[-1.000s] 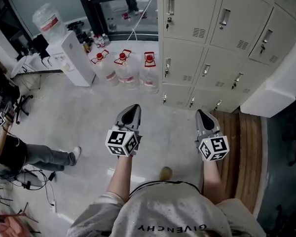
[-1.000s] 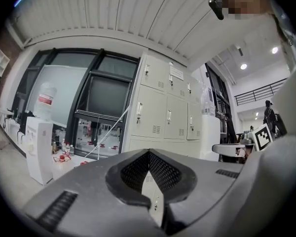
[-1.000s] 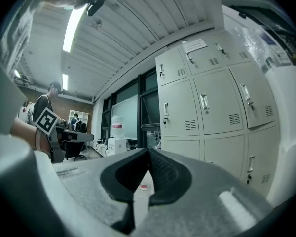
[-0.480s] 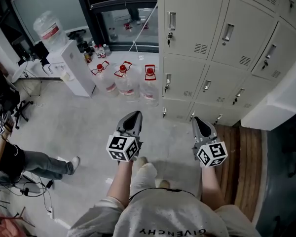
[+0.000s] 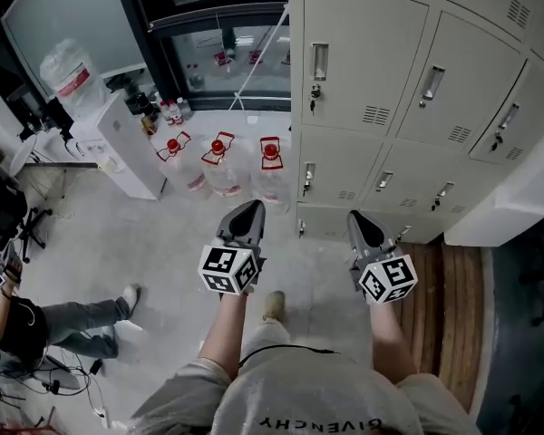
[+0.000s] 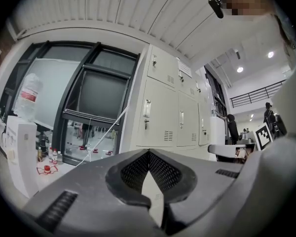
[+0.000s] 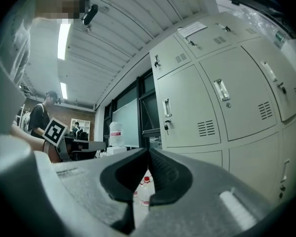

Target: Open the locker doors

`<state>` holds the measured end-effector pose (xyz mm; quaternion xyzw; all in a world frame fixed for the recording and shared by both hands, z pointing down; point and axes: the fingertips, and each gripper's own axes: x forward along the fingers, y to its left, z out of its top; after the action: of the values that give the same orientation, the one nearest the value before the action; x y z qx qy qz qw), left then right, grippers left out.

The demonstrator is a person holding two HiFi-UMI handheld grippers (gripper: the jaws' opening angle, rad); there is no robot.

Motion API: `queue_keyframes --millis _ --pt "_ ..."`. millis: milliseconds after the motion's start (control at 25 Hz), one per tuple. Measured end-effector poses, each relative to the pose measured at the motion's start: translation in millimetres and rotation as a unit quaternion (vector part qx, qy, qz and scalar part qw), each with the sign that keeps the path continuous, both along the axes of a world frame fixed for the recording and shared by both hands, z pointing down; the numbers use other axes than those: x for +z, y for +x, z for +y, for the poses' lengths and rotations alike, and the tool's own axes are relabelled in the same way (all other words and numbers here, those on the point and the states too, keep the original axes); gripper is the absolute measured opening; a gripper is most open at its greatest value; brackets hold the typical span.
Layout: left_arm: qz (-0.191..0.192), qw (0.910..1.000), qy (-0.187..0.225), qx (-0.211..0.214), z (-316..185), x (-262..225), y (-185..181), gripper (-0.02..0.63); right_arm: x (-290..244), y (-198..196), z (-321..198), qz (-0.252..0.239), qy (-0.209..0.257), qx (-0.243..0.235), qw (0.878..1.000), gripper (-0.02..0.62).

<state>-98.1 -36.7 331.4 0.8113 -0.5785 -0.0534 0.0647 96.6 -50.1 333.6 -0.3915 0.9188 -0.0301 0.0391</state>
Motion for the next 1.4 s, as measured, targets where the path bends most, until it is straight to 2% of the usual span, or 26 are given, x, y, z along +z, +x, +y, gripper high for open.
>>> queue_keyframes --millis 360,800,1400 --pt "0.003 0.9996 -0.006 0.027 -96 -6 -39 -0.002 -25 -55 -90 -0.009 0.015 0.013 1.0 0.002" --pt "0.003 0.9974 -0.005 0.072 -179 -7 -62 -0.002 -67 -99 -174 0.0 0.059 0.038 0.998 0.012" --pt "0.01 0.9941 -0.01 0.108 -237 0 -74 -0.002 -149 -146 -268 0.026 0.127 0.072 0.989 0.152"
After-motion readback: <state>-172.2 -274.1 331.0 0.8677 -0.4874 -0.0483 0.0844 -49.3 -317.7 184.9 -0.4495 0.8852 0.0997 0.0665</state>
